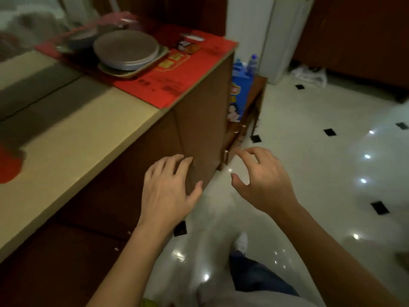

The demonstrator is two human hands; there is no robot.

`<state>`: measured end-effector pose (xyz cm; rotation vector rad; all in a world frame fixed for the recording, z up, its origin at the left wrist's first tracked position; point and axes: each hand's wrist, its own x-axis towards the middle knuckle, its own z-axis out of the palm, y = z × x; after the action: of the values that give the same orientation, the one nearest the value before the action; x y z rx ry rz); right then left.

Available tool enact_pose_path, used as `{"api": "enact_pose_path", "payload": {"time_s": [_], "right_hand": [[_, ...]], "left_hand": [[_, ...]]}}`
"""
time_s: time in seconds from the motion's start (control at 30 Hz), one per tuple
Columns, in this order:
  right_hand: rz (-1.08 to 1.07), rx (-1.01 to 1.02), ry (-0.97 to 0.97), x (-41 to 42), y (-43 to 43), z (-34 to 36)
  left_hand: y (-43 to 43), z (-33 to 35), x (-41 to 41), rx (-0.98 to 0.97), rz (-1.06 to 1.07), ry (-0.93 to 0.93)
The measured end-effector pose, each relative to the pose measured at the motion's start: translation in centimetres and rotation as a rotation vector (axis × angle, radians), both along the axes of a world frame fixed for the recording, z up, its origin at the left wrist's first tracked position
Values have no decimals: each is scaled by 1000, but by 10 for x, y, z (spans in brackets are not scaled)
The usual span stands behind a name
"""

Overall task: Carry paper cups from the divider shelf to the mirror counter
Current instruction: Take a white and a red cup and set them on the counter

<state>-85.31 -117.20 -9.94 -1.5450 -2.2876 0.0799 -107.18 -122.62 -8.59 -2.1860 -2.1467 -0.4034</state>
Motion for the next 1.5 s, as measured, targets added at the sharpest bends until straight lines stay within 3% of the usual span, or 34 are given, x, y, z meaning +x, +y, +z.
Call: {"api": "enact_pose_path", "payload": {"time_s": [0.13,0.57,0.93,1.27,1.5], "right_hand": [[-127,78,17,47,-1,-5],[-469,-52,24,209,86,-28],[-619,-70,41,364,187,-22],[-710,-89,64,442,279,-31],[-771,-71,33,490,392,-31]], "left_hand": [[35,-10,41,0,-131,2],[200,-38,211,-44,-421,38],[330,-27,373,-58,-558,5],[436,-37,461,-101,-655,-68],[561,-42,517,-81,-709,-89]]}}
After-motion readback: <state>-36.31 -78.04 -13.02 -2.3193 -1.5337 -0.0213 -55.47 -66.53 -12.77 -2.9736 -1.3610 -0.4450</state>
